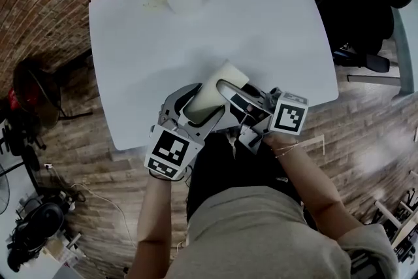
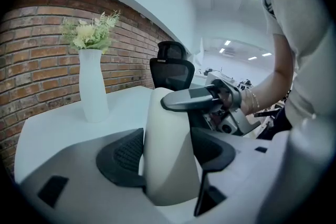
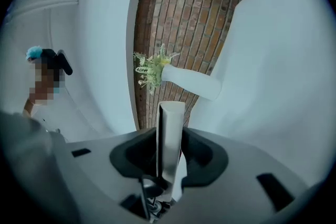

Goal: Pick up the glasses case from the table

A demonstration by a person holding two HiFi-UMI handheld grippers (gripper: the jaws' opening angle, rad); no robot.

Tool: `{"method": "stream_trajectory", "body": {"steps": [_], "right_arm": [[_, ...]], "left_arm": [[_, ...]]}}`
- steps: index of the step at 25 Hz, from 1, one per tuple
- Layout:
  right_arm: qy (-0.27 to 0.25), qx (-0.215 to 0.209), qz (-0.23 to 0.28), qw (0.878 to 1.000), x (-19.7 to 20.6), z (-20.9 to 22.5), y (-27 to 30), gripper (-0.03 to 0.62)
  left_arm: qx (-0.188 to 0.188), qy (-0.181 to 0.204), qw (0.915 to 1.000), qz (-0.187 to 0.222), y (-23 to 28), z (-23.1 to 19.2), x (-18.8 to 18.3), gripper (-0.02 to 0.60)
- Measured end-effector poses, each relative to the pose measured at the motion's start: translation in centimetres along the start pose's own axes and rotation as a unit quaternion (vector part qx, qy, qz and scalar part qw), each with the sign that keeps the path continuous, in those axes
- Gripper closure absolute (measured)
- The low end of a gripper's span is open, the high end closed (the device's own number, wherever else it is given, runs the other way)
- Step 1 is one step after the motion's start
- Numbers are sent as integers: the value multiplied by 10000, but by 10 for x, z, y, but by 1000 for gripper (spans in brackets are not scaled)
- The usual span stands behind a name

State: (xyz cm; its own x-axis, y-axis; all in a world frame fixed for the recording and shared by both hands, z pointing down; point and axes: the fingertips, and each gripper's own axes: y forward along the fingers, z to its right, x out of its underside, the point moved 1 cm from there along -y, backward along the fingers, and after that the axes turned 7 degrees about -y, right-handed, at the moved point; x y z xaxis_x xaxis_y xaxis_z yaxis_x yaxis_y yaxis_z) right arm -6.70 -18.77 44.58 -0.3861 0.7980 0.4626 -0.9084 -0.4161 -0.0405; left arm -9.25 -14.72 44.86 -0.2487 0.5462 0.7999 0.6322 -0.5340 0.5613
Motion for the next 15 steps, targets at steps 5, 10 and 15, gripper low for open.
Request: {"method": "stream_trajectory", "body": {"steps": [5,10,15], "right_arm": [[-513,27,-31,9987,-15,-19,-1,453],[-1116,299,46,9933,-34,-31,0,453],[-1671,482,189,9846,-60,-45,2,453]], "left_arm": [[-142,170,9997,105,-3,4,-15,302],[-326,236,9988,280,-3,0,-34,302],[-418,164,9970,624,-19,-3,-59,302]]}}
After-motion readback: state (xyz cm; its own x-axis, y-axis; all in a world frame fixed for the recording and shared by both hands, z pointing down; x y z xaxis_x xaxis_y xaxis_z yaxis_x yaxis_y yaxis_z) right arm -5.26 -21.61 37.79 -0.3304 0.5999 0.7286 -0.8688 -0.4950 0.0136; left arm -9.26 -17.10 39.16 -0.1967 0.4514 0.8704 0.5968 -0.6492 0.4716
